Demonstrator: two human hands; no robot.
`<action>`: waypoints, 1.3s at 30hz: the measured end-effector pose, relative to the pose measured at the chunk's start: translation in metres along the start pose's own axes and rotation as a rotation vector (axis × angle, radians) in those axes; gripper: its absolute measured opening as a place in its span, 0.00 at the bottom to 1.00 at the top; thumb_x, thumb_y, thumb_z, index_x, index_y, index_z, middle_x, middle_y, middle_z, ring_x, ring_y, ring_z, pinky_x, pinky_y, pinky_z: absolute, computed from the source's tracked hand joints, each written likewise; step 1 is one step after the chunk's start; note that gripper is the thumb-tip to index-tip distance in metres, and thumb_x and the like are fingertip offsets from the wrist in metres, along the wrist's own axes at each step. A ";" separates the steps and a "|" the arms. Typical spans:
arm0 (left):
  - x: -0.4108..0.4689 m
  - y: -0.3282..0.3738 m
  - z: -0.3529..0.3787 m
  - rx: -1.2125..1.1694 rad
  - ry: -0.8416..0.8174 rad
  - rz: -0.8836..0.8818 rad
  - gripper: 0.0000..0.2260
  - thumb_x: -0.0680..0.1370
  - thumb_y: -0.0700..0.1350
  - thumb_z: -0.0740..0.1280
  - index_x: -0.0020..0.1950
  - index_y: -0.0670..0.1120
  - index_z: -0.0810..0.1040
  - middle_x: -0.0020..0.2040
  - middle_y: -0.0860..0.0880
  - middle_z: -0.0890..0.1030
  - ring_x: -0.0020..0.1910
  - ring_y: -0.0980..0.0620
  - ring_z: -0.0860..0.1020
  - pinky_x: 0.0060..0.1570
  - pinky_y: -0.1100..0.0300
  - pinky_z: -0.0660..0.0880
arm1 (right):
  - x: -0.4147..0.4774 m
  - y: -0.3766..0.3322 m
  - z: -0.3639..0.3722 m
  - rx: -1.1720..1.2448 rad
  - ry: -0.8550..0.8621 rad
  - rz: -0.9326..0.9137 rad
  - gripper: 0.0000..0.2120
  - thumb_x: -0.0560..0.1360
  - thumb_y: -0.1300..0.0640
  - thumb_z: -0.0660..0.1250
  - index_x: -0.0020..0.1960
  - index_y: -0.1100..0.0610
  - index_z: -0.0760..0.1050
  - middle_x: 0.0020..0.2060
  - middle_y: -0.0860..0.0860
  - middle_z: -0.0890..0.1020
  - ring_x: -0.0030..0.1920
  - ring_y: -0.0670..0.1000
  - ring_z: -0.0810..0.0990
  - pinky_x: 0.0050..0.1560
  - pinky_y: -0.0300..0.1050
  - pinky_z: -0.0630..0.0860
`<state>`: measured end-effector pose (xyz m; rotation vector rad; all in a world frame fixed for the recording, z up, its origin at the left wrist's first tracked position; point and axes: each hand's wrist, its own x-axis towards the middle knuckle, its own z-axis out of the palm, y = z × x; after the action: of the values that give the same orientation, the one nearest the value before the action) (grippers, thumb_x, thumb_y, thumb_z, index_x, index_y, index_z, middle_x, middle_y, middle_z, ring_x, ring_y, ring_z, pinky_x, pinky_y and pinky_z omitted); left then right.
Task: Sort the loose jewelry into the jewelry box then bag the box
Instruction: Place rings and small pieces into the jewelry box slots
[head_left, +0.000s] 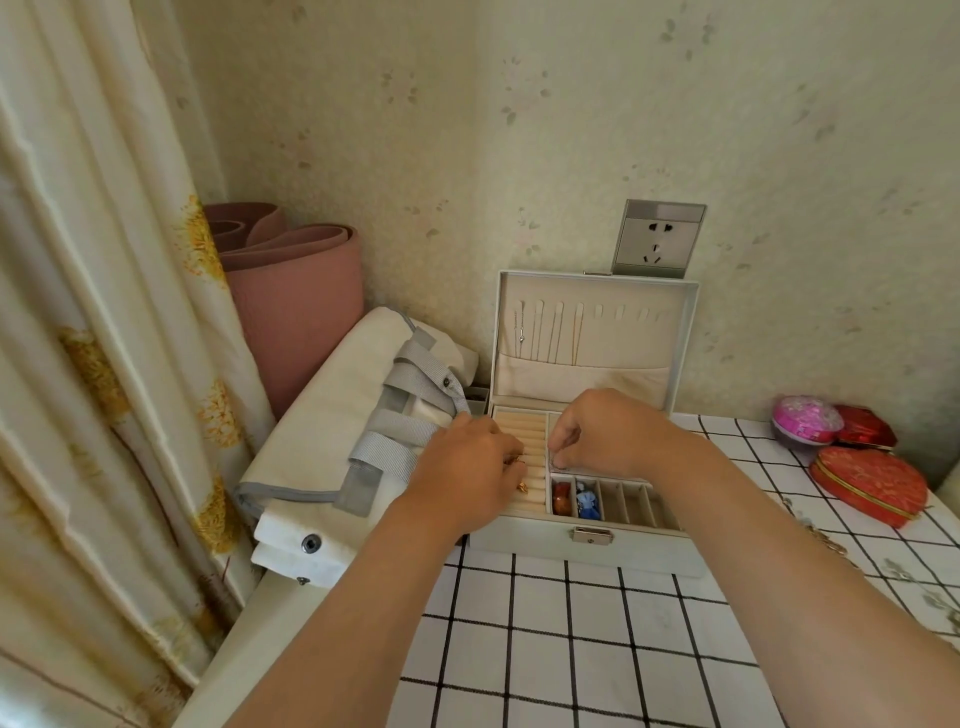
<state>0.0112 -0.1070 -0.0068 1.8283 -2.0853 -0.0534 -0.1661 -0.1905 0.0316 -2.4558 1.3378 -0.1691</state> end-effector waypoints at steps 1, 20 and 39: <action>0.000 -0.001 0.001 -0.012 0.010 -0.003 0.16 0.81 0.55 0.60 0.67 0.54 0.77 0.60 0.52 0.76 0.61 0.52 0.68 0.63 0.53 0.68 | 0.001 0.000 0.001 -0.011 0.006 0.002 0.02 0.71 0.53 0.76 0.44 0.47 0.86 0.39 0.39 0.85 0.44 0.39 0.81 0.54 0.48 0.81; 0.001 0.007 -0.006 -0.185 0.130 -0.019 0.13 0.80 0.46 0.65 0.64 0.52 0.78 0.55 0.55 0.80 0.57 0.56 0.72 0.56 0.61 0.71 | -0.001 -0.006 -0.001 -0.027 0.007 0.032 0.05 0.73 0.55 0.75 0.38 0.48 0.84 0.38 0.41 0.85 0.43 0.42 0.82 0.52 0.49 0.81; 0.005 0.012 -0.030 -0.924 0.186 -0.329 0.05 0.77 0.43 0.70 0.46 0.53 0.85 0.38 0.56 0.84 0.33 0.68 0.78 0.41 0.69 0.72 | -0.007 -0.025 -0.013 0.697 0.180 -0.055 0.05 0.77 0.56 0.71 0.48 0.52 0.86 0.35 0.48 0.86 0.27 0.42 0.73 0.32 0.34 0.72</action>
<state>0.0081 -0.1038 0.0253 1.4595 -1.2570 -0.7584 -0.1537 -0.1757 0.0527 -1.9092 1.0366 -0.7478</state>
